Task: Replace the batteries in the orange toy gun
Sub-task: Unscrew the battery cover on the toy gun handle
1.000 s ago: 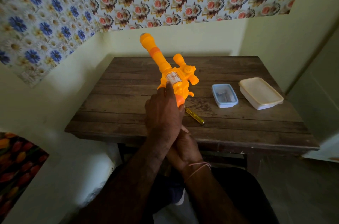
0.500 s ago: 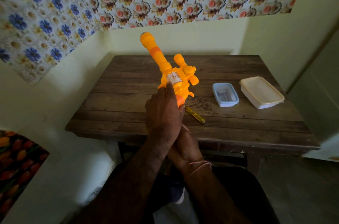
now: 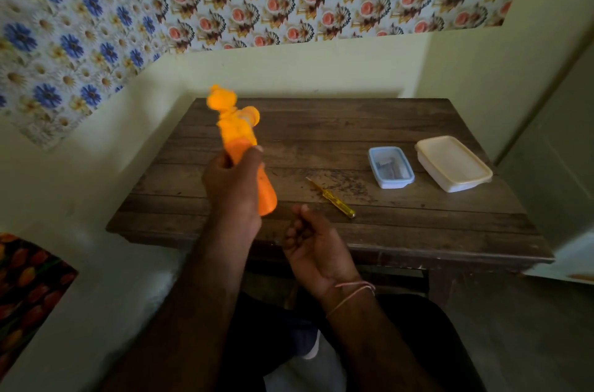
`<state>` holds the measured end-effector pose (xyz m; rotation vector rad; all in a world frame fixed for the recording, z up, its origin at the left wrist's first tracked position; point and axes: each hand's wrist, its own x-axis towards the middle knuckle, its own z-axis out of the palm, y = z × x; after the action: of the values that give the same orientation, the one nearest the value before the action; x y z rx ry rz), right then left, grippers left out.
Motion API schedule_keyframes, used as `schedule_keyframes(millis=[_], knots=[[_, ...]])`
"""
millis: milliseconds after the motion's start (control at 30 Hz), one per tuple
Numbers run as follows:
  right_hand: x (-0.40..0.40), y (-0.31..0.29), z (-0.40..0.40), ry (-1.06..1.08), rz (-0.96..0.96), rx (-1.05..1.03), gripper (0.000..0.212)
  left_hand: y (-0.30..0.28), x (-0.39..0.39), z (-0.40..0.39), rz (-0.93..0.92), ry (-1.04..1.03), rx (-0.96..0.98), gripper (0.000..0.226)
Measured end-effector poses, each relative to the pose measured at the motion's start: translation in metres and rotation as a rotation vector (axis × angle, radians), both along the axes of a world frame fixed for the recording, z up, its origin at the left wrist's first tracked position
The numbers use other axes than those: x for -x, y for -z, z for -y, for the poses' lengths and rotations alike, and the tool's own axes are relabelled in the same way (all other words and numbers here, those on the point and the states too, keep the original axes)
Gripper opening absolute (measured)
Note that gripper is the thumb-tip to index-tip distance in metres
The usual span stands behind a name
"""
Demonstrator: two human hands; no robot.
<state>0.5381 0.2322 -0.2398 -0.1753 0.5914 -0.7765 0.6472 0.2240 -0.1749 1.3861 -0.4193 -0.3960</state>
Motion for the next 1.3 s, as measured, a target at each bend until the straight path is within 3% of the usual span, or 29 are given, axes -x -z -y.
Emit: schedule_keyframes(millis=[100, 167, 400, 567, 767, 867, 1100, 1233, 1300], knots=[[-0.003, 0.001, -0.004, -0.064, -0.048, 0.003, 0.013, 0.000, -0.023, -0.009, -0.370, 0.071, 0.173, 0.008], [-0.004, 0.002, -0.006, -0.082, -0.048, 0.014, 0.014, 0.003, -0.035, -0.016, -0.497, 0.124, 0.260, 0.011], [-0.005, -0.007, -0.004, -0.013, -0.006, -0.030, 0.028, 0.019, -0.041, -0.028, -0.682, 0.118, 0.290, 0.010], [0.004, -0.016, 0.005, 0.035, -0.100, 0.116, 0.039, 0.032, -0.041, -0.029, -0.737, 0.034, 0.188, 0.017], [0.032, -0.030, 0.036, 0.095, -0.581, 0.451, 0.028, 0.044, -0.049, -0.023, -0.787, 0.008, 0.081, 0.052], [0.043, -0.039, 0.058, 0.068, -0.786, 0.524, 0.028, 0.046, -0.052, -0.017, -0.809, 0.008, 0.091, 0.053], [0.038, -0.036, 0.106, -0.049, -1.004, 0.622, 0.029, 0.059, -0.062, -0.012, -0.841, -0.027, 0.117, 0.049], [0.034, -0.019, 0.123, -0.174, -1.579, 1.124, 0.029, 0.065, -0.064, -0.011, -0.770, -0.005, 0.101, 0.034], [0.031, -0.013, 0.124, -0.274, -1.759, 1.309, 0.031, 0.067, -0.065, -0.010, -0.765, 0.002, 0.106, 0.033]])
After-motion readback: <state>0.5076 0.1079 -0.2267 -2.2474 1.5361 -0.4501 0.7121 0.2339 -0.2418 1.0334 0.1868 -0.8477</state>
